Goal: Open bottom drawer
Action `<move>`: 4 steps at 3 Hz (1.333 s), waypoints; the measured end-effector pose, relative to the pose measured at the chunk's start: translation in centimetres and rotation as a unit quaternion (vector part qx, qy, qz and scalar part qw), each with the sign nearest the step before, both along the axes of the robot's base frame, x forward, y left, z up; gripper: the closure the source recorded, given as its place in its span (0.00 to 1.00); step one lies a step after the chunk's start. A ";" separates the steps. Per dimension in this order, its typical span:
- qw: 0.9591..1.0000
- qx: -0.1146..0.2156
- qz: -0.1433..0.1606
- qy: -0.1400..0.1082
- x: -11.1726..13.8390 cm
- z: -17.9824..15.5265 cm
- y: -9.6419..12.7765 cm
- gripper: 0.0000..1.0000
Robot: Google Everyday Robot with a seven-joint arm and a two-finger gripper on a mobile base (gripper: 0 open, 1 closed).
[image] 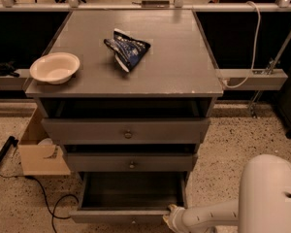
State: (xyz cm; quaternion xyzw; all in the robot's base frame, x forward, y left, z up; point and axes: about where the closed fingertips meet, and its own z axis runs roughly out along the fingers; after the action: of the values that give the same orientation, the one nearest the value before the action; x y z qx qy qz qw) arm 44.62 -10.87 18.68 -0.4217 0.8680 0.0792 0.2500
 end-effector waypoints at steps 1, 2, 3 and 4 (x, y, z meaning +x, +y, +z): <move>1.000 0.000 0.000 0.000 0.0 0.0 0.0 1.00; 1.000 0.000 0.000 0.000 0.0 0.0 0.0 0.83; 1.000 0.000 0.000 0.000 0.0 0.0 0.0 0.60; 1.000 0.000 0.000 0.000 0.0 0.0 0.0 0.37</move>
Offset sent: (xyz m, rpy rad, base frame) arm 0.0000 0.0000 0.0000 0.0000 0.0000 0.0000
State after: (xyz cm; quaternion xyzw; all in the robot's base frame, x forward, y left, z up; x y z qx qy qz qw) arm 44.62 -10.86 18.67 -0.4217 0.8680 0.0792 0.2499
